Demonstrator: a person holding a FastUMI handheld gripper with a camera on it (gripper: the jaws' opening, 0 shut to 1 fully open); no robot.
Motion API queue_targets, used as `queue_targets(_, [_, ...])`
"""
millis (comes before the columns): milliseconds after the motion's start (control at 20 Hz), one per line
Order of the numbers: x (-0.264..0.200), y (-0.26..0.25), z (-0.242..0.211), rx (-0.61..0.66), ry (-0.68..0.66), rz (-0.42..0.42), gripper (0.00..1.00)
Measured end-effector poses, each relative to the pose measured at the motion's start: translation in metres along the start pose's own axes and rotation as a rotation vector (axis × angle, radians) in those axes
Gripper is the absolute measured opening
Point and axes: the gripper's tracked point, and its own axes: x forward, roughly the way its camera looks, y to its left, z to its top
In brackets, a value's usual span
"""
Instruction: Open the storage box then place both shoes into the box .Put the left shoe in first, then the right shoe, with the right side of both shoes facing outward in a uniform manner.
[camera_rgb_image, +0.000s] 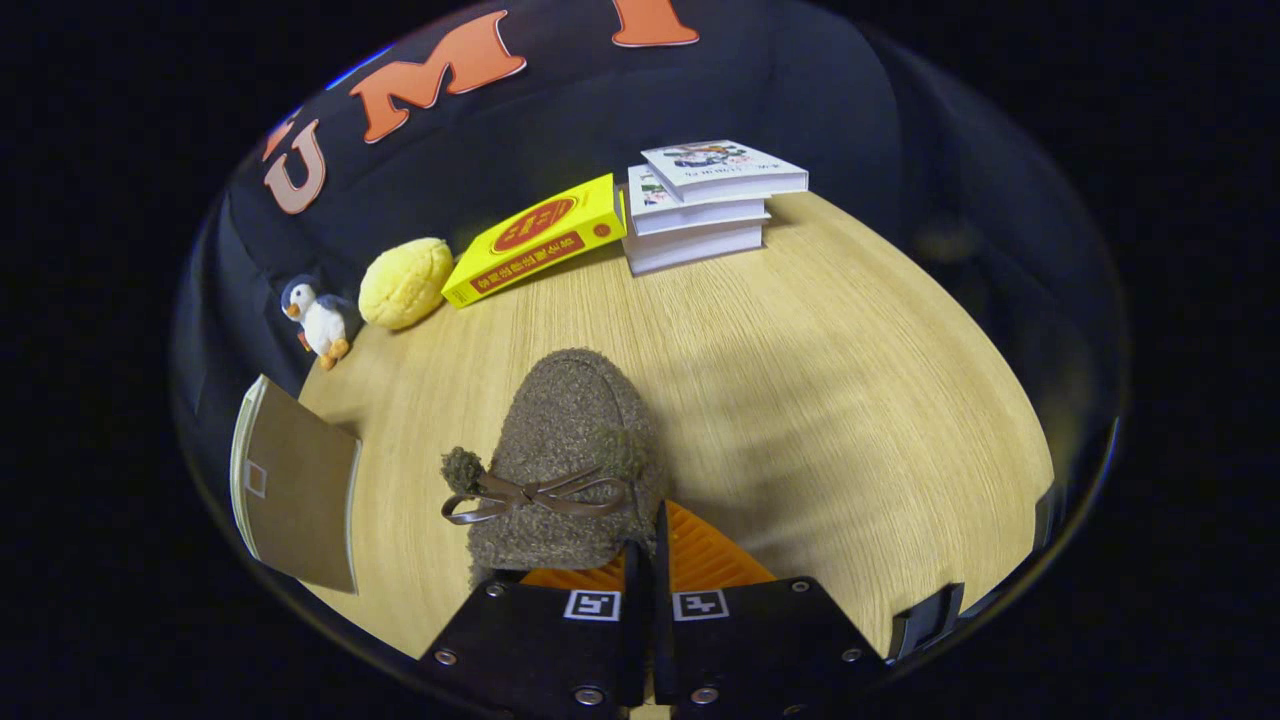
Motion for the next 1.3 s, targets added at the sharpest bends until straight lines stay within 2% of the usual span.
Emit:
queue_targets(250, [-0.039, 0.067, 0.022, -0.002, -0.031, 0.029, 0.05])
queue_targets(400, [-0.057, 0.108, 0.03, -0.057, -0.015, 0.026, 0.05])
queue_targets(750, [-0.093, 0.211, 0.049, -0.096, -0.037, 0.1, 0.05])
queue_targets(1000, [-0.107, 0.287, 0.041, -0.12, -0.026, 0.166, 0.05])
queue_targets(1300, [-0.101, 0.373, 0.013, -0.165, 0.029, 0.215, 0.05])
